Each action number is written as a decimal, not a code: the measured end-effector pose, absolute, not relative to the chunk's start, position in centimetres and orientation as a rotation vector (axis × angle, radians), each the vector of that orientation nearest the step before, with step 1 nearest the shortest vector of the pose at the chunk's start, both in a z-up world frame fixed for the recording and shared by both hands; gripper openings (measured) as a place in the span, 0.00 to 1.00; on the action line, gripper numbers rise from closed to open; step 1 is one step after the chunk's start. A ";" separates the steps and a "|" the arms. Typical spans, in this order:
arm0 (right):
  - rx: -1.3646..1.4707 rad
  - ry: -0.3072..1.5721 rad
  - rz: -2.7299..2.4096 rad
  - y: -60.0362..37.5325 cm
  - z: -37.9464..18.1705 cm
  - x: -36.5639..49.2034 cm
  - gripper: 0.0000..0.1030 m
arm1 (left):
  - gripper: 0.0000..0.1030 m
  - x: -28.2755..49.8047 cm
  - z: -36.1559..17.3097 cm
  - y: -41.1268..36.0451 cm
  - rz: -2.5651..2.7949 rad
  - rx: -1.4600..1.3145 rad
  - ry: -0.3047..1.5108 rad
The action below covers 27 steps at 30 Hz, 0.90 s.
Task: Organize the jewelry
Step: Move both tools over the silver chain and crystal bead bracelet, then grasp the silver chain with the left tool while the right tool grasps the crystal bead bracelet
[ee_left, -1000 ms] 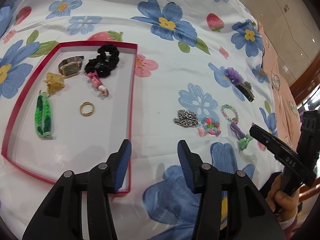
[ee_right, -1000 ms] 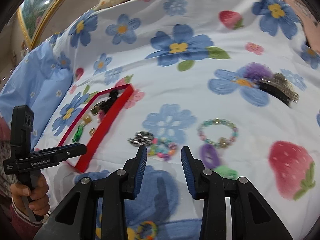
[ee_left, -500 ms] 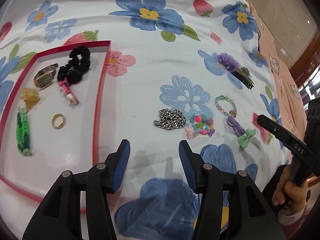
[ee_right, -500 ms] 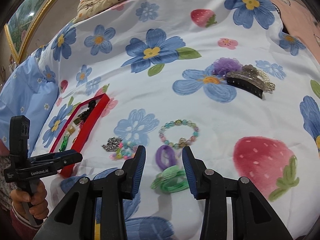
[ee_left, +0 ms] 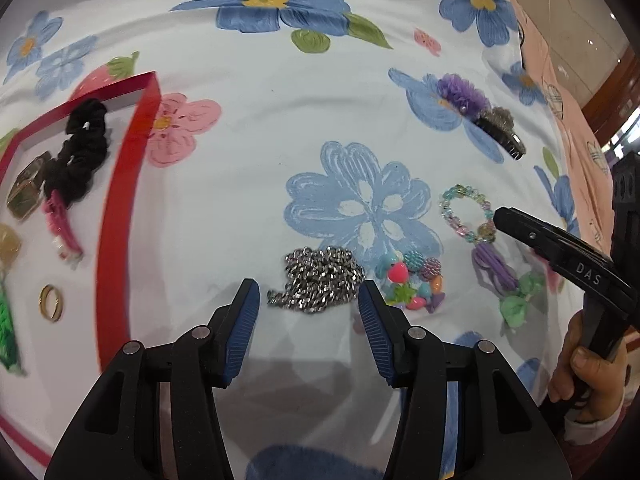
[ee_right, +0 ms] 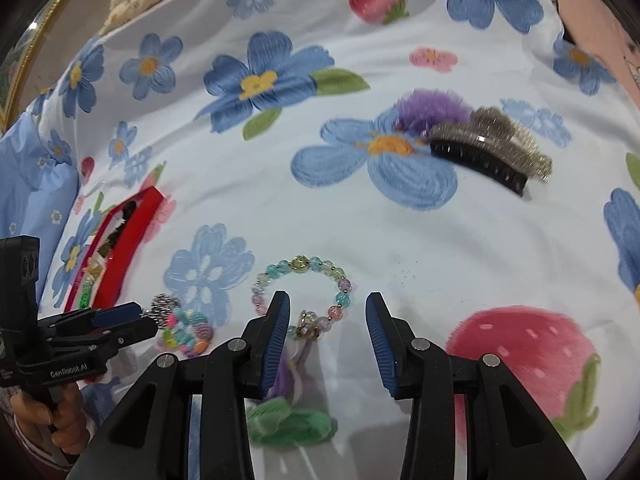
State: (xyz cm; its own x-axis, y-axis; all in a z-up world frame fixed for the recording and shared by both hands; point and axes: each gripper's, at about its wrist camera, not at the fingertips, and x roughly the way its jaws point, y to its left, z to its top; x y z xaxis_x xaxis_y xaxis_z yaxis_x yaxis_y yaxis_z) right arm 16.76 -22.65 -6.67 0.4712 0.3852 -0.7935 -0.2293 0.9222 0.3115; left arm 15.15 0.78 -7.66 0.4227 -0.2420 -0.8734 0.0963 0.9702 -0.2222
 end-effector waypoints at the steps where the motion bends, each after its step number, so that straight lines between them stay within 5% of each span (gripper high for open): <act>1: 0.162 1.023 0.373 -22.4 -7.1 17.0 0.40 | 0.51 15.3 -7.7 0.6 -0.211 -0.138 1.108; 4: 0.140 1.041 0.370 -21.6 -8.2 17.3 0.41 | 0.49 15.3 -7.9 -0.2 -0.210 -0.088 1.090; 6: 0.107 1.028 0.358 -21.0 -8.3 17.3 0.41 | 0.39 15.3 -8.0 -0.6 -0.211 -0.051 1.077; 8: 0.076 1.018 0.345 -20.6 -8.3 17.2 0.36 | 0.16 15.3 -8.0 -0.6 -0.219 -0.046 1.071; 9: 0.065 1.015 0.339 -20.5 -8.3 17.2 0.28 | 0.13 15.3 -8.0 -0.5 -0.225 -0.050 1.070; 12: 0.067 1.007 0.334 -20.5 -8.2 17.3 0.07 | 0.12 15.4 -8.0 -0.1 -0.236 -0.071 1.065; 27: 0.184 0.908 0.406 -20.6 -3.5 16.5 0.07 | 0.10 13.2 -4.2 2.1 -0.235 -0.167 0.964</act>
